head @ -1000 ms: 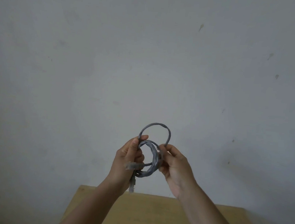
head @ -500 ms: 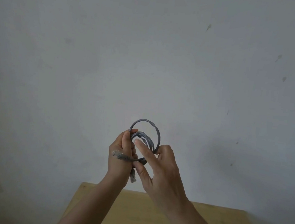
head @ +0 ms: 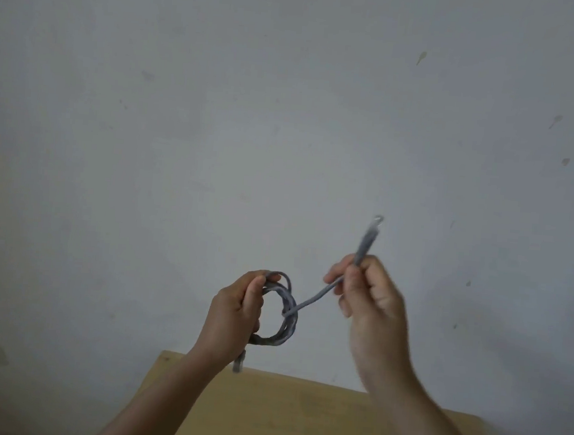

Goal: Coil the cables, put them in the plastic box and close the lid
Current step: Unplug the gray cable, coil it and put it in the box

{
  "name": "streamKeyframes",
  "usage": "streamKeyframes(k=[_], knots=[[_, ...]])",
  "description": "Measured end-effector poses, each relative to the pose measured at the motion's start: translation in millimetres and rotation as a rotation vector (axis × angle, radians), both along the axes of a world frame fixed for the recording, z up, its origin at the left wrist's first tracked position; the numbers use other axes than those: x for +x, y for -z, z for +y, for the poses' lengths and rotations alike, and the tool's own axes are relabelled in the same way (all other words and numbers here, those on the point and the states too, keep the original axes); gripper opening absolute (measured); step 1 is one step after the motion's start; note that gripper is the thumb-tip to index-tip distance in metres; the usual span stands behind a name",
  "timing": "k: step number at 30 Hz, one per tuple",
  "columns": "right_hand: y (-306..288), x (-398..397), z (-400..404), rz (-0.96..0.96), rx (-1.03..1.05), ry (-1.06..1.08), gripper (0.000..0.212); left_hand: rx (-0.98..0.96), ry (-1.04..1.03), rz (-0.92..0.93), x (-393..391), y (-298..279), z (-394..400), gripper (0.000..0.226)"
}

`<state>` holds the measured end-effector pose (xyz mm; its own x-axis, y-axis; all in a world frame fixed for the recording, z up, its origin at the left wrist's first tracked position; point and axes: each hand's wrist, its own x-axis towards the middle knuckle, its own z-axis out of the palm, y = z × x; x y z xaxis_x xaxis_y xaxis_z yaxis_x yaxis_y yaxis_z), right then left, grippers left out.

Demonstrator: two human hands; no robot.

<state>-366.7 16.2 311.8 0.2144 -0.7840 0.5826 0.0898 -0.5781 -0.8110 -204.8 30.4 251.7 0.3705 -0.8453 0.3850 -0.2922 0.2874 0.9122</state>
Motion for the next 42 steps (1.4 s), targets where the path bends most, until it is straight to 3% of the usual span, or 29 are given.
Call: streamKeyframes(k=[3,7,10,15,20,26,34,42], knots=[[-12,-19,-18,0.041,0.185,-0.001,0.029,-0.032,0.091,0.060,6,-1,5,0.035],[-9,-31,-29,0.057,0.307,0.028,0.031,-0.116,0.036,0.114,8,-15,2,0.031],[-9,-38,-24,0.142,0.218,-0.030,0.032,-0.126,-0.095,0.253,15,-24,-2,0.026],[3,-32,-9,0.547,-0.137,-0.051,0.029,-0.101,-0.143,0.545,12,-37,-10,0.026],[22,-31,-21,0.587,-0.078,0.087,0.024,-0.124,-0.050,0.583,3,-44,-4,0.027],[29,-19,-24,0.763,-0.032,0.020,0.021,-0.124,0.063,0.594,-13,-53,-1,0.030],[15,-7,-26,0.607,-0.030,-0.058,0.029,0.028,0.031,0.632,-29,-40,-2,0.028],[37,18,-12,0.311,0.032,0.115,0.016,-0.077,-0.148,0.699,-39,-43,-8,0.031]])
